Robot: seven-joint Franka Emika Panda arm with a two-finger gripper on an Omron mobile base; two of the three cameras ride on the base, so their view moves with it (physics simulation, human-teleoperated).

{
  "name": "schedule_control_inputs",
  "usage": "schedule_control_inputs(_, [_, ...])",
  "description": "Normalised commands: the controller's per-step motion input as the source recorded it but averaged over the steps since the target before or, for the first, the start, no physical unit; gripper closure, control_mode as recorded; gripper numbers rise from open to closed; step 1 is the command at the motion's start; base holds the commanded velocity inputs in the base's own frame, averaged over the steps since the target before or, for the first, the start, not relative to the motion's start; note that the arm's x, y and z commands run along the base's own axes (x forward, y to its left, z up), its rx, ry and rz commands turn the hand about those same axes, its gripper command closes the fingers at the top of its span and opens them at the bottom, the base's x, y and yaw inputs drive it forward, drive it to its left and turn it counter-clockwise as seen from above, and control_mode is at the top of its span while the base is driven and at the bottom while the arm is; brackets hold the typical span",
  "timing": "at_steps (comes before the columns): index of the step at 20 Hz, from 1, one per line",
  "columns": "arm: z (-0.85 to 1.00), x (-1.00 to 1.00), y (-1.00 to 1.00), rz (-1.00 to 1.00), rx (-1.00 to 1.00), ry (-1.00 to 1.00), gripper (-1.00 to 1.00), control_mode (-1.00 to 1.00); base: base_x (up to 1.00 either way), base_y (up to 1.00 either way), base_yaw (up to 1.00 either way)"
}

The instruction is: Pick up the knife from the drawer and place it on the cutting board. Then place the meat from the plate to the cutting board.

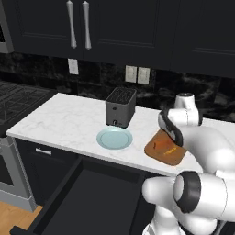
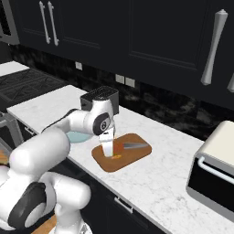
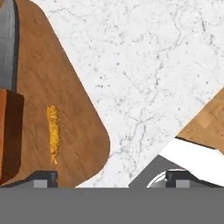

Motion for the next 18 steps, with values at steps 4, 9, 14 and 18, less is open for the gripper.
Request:
schedule_control_inputs(4, [0.96,-0.55,0.23,0.0,0.0,0.0,-1.0,-1.0,0.0,0.0,0.0])
schedule_control_inputs(9, [0.79,-0.33,0.66,0.0,-0.02,0.0,-1.0,-1.0,0.0,0.0,0.0])
schedule_control_inputs(14, [0.62,-0.19,0.99,0.0,-0.11,0.01,-1.0,-1.0,0.0,0.0,0.0])
schedule_control_inputs(18, [0.46,-0.21,1.0,0.0,-0.18,0.01,-1.0,-1.0,0.0,0.0,0.0])
